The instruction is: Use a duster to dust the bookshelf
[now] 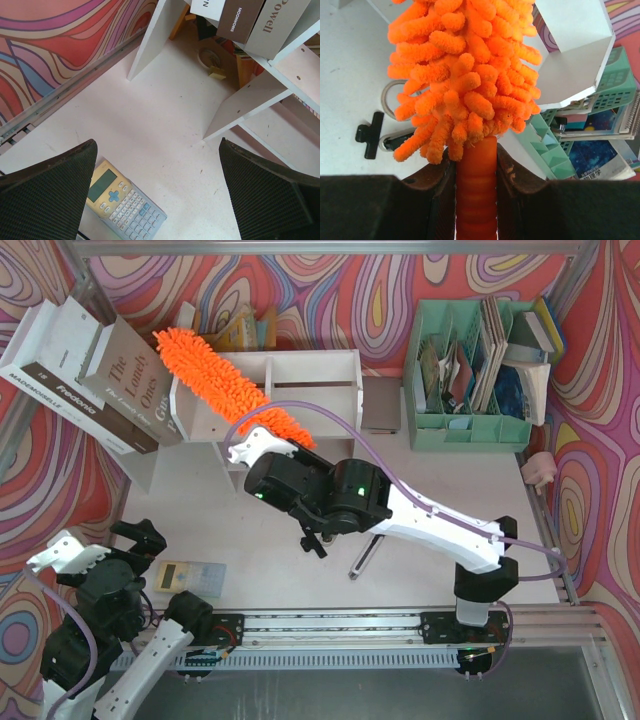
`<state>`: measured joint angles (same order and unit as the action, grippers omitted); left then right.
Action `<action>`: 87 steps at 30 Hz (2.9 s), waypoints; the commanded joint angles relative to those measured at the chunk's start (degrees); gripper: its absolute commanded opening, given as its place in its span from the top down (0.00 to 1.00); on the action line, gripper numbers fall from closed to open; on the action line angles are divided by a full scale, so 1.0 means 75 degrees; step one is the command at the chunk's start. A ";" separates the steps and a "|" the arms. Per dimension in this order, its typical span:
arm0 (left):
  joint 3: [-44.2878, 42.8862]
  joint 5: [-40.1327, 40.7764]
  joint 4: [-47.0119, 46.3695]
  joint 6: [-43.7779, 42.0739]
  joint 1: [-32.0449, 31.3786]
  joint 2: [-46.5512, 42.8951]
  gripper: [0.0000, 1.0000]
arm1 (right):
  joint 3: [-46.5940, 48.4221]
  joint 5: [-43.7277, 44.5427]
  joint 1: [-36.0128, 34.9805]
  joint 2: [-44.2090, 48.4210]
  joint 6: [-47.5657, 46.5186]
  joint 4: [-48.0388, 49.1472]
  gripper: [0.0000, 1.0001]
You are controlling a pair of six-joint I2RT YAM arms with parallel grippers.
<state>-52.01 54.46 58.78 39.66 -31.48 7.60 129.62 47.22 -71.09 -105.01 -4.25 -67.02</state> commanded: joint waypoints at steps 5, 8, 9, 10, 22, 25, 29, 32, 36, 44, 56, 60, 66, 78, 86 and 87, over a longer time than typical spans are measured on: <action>0.0094 0.0015 0.0049 0.0019 0.0025 -0.0121 0.02 | -0.0361 0.1038 0.0592 0.0791 0.0412 -0.0418 1.00; 0.0099 0.0016 0.0048 0.0031 0.0026 -0.0133 0.02 | -0.0422 0.1311 0.0741 0.0992 0.0436 -0.0418 1.00; 0.0098 0.0016 0.0049 0.0032 0.0026 -0.0143 0.02 | -0.0392 0.1490 0.0763 0.1048 0.0404 -0.0374 1.00; 0.0103 0.0016 0.0044 0.0018 0.0026 -0.0145 0.02 | -0.0340 0.1661 0.0771 0.1112 0.0307 -0.0277 1.00; 0.0106 0.0040 0.0043 0.0032 0.0026 -0.0134 0.02 | -0.1818 0.2961 -0.0153 0.2172 -0.2708 0.4056 1.00; 0.0109 0.0029 0.0028 0.0020 0.0026 -0.0085 0.02 | -0.1481 0.2647 -0.0609 0.2018 -0.2406 0.3870 1.00; 0.0091 0.0016 0.0038 0.0008 0.0026 -0.0006 0.02 | -0.0439 0.1505 -0.0711 0.1518 -0.1193 0.2473 1.00; 0.0102 0.0016 0.0033 0.0015 0.0024 -0.0016 0.02 | -0.0414 0.0912 -0.0724 0.1262 -0.0846 0.2249 1.00; 0.0107 0.0028 0.0027 0.0000 0.0020 -0.0061 0.02 | -0.0486 0.0353 -0.0718 0.0976 -0.0383 0.1958 1.00; 0.0104 0.0016 0.0020 0.0008 0.0026 -0.0058 0.02 | -0.1073 -0.0108 -0.0693 0.0760 0.0182 0.1765 1.00; 0.0103 0.0005 0.0017 -0.0003 0.0026 -0.0065 0.02 | -0.2051 -0.0413 -0.0180 0.1004 0.0897 0.1500 1.00; 0.0107 0.0005 0.0014 -0.0012 0.0020 -0.0061 0.02 | -0.2140 -0.0230 0.0071 0.1169 0.1087 0.1309 1.00; 0.0112 0.0005 0.0017 -0.0012 0.0026 -0.0050 0.02 | -0.2038 0.0212 0.0326 0.1426 0.1184 0.1102 1.00; 0.0106 0.0028 0.0036 0.0021 0.0026 -0.0075 0.02 | -0.2405 0.0815 0.0862 0.2096 0.1575 0.0657 1.00; 0.0104 0.0005 0.0031 0.0008 0.0025 -0.0037 0.02 | -0.2600 0.1489 0.0939 0.3025 0.1263 0.1806 1.00; 0.0095 0.0005 0.0036 0.0009 0.0020 -0.0048 0.02 | -0.2692 0.1395 0.0936 0.3165 0.1105 0.2067 1.00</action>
<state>-51.94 54.46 58.78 39.66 -31.48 7.46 110.30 53.23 -64.05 -87.29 6.15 -60.66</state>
